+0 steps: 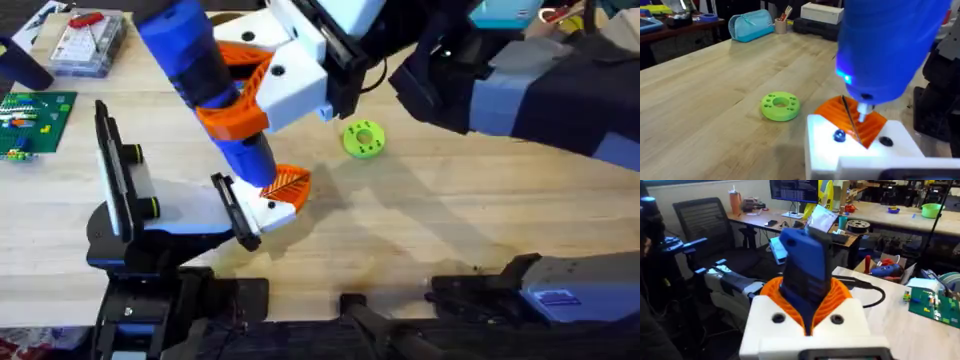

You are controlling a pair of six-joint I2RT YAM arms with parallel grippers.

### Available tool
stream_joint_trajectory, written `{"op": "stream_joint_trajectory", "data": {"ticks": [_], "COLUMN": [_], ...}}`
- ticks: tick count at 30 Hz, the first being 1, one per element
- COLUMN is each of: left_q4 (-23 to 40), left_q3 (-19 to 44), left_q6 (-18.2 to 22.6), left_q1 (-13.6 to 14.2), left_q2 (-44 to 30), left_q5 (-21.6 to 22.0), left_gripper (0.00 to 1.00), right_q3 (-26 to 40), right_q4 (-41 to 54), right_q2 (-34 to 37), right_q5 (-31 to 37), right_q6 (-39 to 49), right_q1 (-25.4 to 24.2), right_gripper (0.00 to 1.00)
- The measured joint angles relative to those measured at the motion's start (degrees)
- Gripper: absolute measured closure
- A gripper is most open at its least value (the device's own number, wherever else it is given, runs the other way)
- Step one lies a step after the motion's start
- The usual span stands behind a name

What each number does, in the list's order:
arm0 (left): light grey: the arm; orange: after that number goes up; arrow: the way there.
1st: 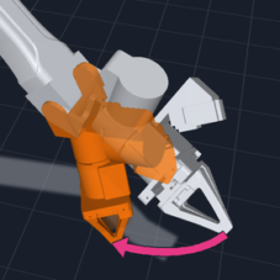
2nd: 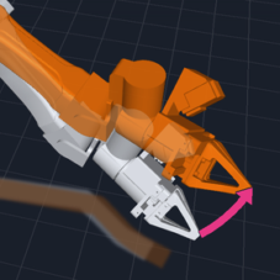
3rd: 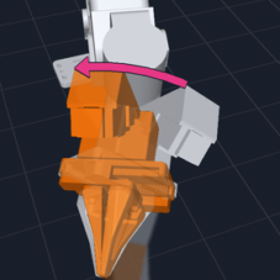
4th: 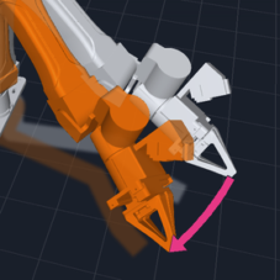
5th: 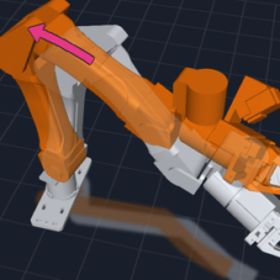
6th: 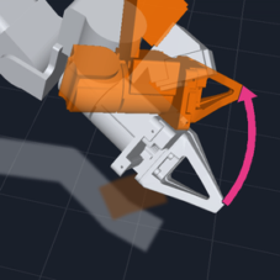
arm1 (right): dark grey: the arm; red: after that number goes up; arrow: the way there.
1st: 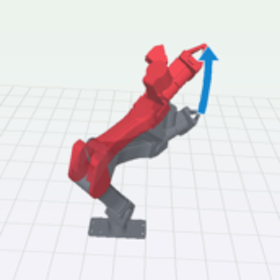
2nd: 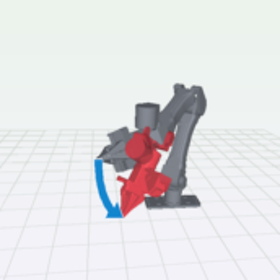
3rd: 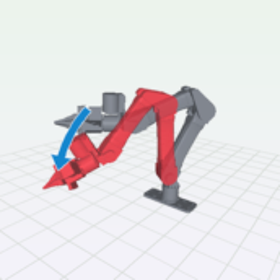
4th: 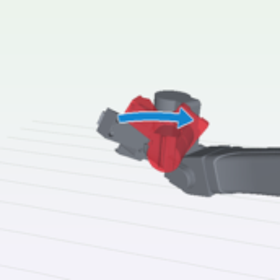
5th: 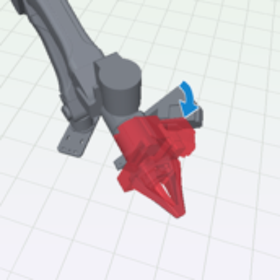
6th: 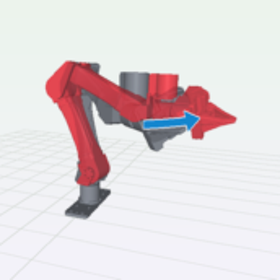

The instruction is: Pick up the gripper from the table and insert it into the empty holder that is missing its gripper. Then pick up a screw, insert it into the mounting hole, and use the screwdriver to tighten it. Finally, clean up the table by picking up the vegetable and placing it into the bucket.

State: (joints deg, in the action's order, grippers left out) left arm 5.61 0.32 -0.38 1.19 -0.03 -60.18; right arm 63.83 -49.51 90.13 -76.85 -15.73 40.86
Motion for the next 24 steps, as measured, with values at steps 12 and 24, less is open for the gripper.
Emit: {"op": "stream_joint_trajectory", "data": {"ticks": [12,24], "left_q4": [-0.01,0.0], "left_q3": [0.0,0.0], "left_q6": [-0.02,-0.02], "left_q1": [0.0,0.0], "left_q2": [0.0,0.0], "left_q5": [0.0,0.0], "left_gripper": [0.989,0.989], "right_q3": [-0.02,-0.04], "right_q4": [0.94,1.0], "right_q2": [0.0,0.0], "right_q5": [0.86,0.98], "right_q6": [6.08,5.95], "right_q1": [0.0,0.0], "right_gripper": [0.976,0.976]}}
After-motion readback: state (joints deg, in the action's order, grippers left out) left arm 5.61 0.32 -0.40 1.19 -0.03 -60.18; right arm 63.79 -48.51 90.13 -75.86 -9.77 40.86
